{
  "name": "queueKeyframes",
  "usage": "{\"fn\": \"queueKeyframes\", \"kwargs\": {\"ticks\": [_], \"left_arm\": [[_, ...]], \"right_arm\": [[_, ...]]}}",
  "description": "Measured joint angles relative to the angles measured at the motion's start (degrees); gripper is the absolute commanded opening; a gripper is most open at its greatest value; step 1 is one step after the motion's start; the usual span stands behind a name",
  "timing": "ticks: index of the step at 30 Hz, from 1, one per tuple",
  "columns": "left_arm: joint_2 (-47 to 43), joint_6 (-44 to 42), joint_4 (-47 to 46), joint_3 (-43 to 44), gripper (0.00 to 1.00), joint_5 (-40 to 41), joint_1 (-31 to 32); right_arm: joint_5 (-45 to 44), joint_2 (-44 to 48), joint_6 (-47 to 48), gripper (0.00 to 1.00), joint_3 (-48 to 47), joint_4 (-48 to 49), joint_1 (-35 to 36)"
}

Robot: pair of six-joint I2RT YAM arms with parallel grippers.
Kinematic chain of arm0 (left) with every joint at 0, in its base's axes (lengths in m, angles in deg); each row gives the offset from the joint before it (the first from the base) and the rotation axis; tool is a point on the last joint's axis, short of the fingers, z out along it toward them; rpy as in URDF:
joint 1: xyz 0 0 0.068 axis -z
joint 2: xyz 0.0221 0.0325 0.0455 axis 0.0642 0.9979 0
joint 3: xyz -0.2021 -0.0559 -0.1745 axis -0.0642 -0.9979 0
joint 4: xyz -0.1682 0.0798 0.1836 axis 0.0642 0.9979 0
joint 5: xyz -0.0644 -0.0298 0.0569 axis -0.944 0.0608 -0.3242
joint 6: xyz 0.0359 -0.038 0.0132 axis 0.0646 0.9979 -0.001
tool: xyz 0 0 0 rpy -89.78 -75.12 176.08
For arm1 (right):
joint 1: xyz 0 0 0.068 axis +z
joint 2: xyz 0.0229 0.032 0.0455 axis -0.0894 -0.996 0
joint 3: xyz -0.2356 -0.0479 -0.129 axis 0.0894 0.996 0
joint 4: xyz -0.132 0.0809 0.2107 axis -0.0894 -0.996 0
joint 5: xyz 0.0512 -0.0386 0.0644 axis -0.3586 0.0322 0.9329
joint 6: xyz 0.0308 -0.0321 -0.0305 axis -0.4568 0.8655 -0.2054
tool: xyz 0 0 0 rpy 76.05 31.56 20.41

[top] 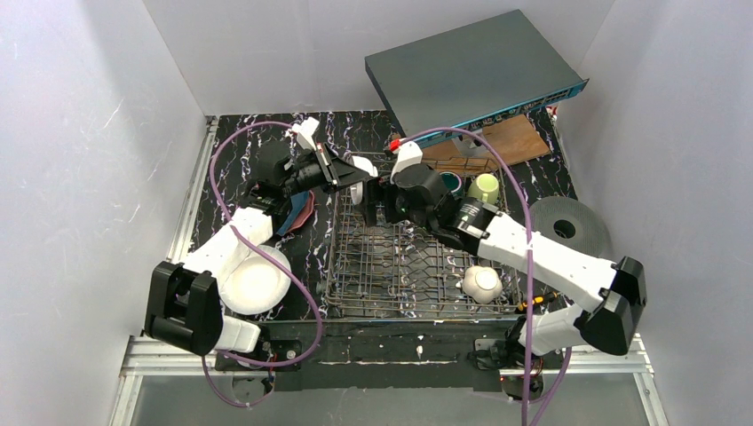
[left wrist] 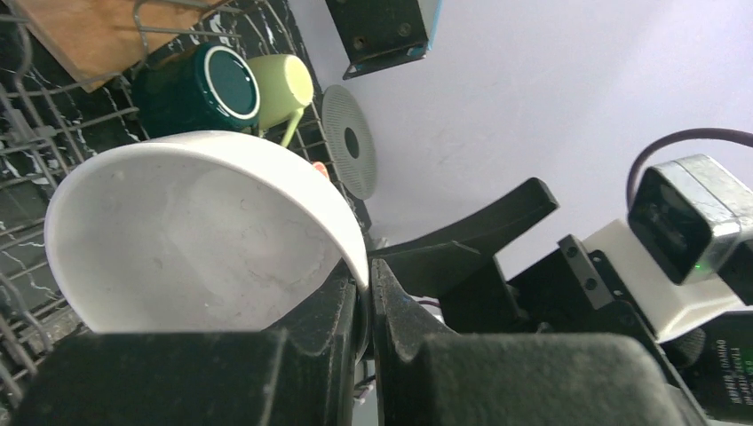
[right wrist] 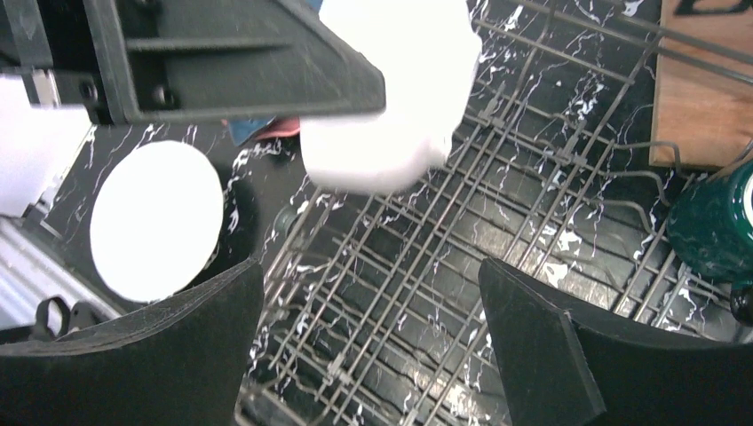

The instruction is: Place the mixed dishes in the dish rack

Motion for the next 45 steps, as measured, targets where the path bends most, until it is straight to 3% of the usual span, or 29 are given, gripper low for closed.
{"fn": "queueKeyframes", "kwargs": {"ticks": [9,18,32,35,40,43,45], "left_arm": [[0.04,4.48,-2.73,-0.50,0.00,-1.40,1.29],[3.02,8.13,-5.38,-0.50,0.00,-2.89,1.79],[3.34,9.11,-6.58,-0.50,0.00,-2.75,1.66],[3.34,9.16,-7.02,-0.50,0.00,-2.78,1.68],[3.34,9.14,-7.52,-0.50,0.00,-2.32,1.66],[3.37,8.90,-7.56,-0.50,0.00,-1.95,1.68],[3.37,8.17,-6.64,-0.46,0.00,-1.84,1.68]], "right_arm": [[-6.58,-4.46,3.39,0.97,-0.66,4.59,0.70],[-11.80,-6.23,8.22,0.75,0.37,11.58,1.75],[-13.25,-6.95,7.93,0.82,1.92,14.97,1.75],[-13.68,-7.28,7.56,0.78,1.92,15.30,1.79],[-14.93,-7.56,7.23,0.45,1.97,15.56,1.77],[-15.37,-7.56,7.17,0.07,2.67,16.94,1.75],[-15.37,-7.56,7.37,0.01,3.37,17.88,1.77]]}}
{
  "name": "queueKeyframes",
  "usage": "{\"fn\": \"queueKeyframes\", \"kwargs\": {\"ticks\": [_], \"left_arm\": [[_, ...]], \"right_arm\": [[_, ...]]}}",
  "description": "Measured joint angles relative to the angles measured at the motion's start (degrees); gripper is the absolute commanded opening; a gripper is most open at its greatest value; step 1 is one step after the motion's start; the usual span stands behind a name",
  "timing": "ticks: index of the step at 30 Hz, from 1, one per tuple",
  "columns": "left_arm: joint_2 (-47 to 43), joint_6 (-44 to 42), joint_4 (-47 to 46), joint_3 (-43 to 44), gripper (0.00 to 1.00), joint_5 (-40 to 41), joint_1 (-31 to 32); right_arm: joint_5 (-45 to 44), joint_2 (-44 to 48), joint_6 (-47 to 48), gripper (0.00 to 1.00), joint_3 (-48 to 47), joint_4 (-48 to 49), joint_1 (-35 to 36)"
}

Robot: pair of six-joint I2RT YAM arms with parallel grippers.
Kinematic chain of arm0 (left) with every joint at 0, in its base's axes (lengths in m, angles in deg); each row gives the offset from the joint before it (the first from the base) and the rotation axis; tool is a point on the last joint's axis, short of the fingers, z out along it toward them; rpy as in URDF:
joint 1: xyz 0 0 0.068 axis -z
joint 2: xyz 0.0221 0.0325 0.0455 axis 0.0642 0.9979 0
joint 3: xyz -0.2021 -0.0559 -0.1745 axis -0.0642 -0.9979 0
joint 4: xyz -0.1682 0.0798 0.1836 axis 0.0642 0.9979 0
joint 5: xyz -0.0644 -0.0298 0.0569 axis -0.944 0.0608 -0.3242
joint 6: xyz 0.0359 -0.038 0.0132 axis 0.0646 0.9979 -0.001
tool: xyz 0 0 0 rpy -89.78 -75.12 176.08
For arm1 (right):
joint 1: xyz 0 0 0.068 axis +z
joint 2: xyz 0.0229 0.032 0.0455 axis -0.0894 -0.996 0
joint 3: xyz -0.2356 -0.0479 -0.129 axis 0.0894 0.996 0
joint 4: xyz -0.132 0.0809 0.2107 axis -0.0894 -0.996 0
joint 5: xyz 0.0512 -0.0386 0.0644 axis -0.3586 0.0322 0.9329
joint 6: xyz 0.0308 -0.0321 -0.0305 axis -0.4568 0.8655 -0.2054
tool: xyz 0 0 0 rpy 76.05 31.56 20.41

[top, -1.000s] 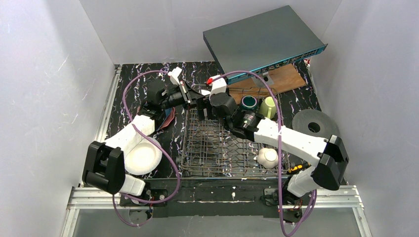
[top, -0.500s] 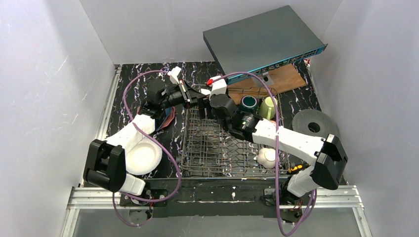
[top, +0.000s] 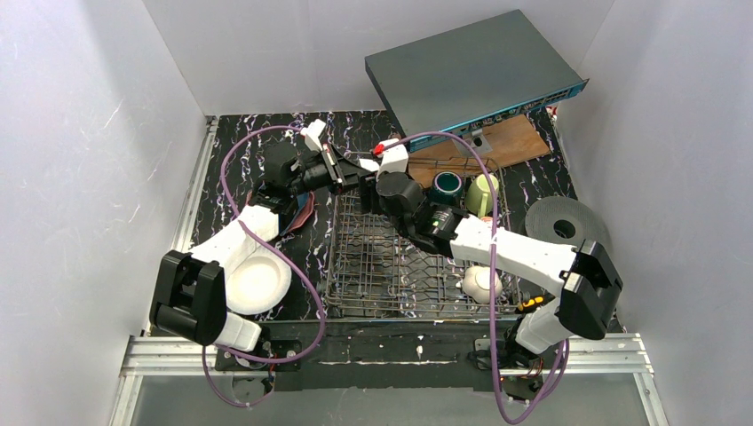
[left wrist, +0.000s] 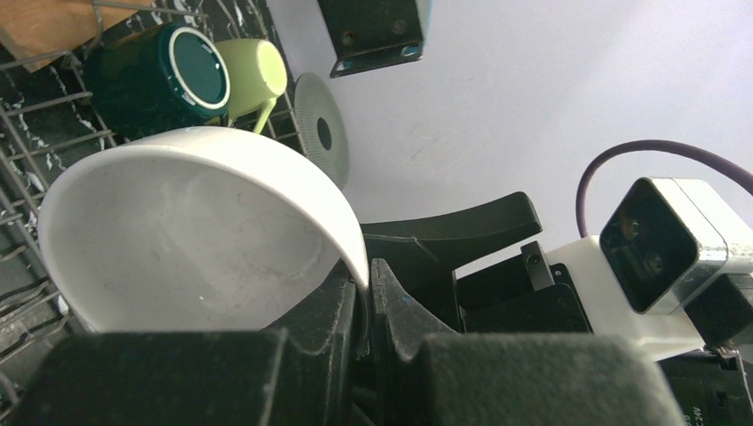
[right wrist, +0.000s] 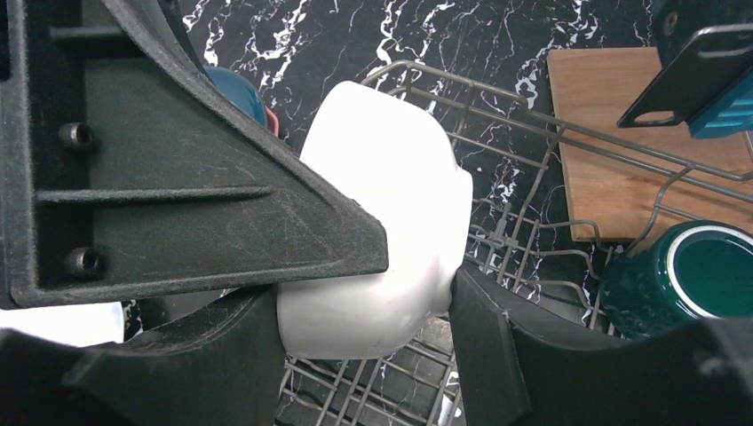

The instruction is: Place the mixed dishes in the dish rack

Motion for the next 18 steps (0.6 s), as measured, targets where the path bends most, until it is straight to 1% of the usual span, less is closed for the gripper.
{"fn": "queueKeyframes", "kwargs": {"ticks": [2,3,6,8,9,12,14,17,18], "left_arm": [[0.00,-1.49,2.36,0.44,0.00,0.00,0.02],[0.00,-2.25,3.65,0.90,0.08,0.00,0.04],[-0.02,-5.73,8.48,3.23,0.35,0.15,0.17],[-0.15,-8.48,11.39,4.31,0.47,0.48,0.35],[-0.28,-9.62,13.05,4.70,0.52,1.05,0.44],[-0.87,-14.01,19.15,5.90,0.62,3.30,0.50],[-1.53,-17.14,24.44,7.02,0.67,5.88,0.50],[-3.13,-22.64,33.07,9.25,0.74,11.43,0.28],[-3.80,-24.70,36.26,10.19,0.78,13.66,-0.09]], "right_arm": [[0.07,-0.02,0.11,0.01,0.39,0.02,0.02],[0.09,-0.07,0.24,0.01,0.42,-0.11,0.00],[0.07,-0.11,0.70,0.01,0.42,0.26,-0.02],[0.46,-0.11,1.36,0.01,0.42,0.72,0.00],[0.74,-0.11,1.55,0.01,0.42,0.72,0.00],[1.51,-0.15,2.49,0.01,0.48,1.20,0.11],[2.19,-0.20,3.26,0.01,0.48,1.90,0.11],[2.95,-0.94,4.55,0.01,0.48,2.82,0.11],[3.34,-1.42,5.01,0.01,0.46,3.13,0.11]]}}
